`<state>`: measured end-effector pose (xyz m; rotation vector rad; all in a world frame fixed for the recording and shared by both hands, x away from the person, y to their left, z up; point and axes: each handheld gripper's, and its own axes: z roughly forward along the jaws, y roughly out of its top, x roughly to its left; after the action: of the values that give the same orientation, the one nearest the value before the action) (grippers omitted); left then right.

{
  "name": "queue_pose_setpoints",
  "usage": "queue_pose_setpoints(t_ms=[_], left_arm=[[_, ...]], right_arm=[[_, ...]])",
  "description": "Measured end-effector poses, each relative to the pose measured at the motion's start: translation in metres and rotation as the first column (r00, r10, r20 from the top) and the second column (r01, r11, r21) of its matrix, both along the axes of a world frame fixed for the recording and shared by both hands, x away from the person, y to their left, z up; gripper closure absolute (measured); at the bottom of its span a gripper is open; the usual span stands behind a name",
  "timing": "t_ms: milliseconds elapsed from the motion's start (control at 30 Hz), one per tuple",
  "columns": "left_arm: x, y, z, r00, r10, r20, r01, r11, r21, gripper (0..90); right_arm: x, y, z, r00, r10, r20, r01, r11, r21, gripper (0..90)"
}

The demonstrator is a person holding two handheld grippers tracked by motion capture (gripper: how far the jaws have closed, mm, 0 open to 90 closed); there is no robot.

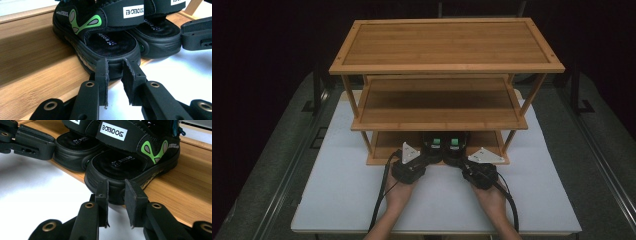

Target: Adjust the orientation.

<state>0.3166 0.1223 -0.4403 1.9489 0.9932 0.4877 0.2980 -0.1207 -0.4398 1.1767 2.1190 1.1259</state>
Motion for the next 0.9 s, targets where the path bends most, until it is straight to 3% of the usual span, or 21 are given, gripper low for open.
queue_pose_setpoints(t_ms=[267, 533, 900], left_arm=[[0.001, 0.001, 0.0, 1.0, -0.005, -0.001, 0.005, 1.0, 0.004, 72.4], [-0.001, 0.005, 0.002, 0.9998, -0.018, -0.012, 0.018, 0.9998, -0.004, 64.6], [-0.009, 0.013, 0.008, 0.9979, -0.055, -0.034, 0.055, 0.9982, -0.024, 57.0]], right_arm=[[0.001, -0.001, 0.0, 1.0, 0.0, -0.006, 0.0, 1.0, 0.011, 72.5], [-0.001, -0.006, -0.001, 0.9988, 0.028, -0.041, -0.028, 1.0, 0.007, 65.1], [-0.005, -0.022, 0.006, 0.9937, 0.071, -0.087, -0.065, 0.996, 0.061, 55.3]])
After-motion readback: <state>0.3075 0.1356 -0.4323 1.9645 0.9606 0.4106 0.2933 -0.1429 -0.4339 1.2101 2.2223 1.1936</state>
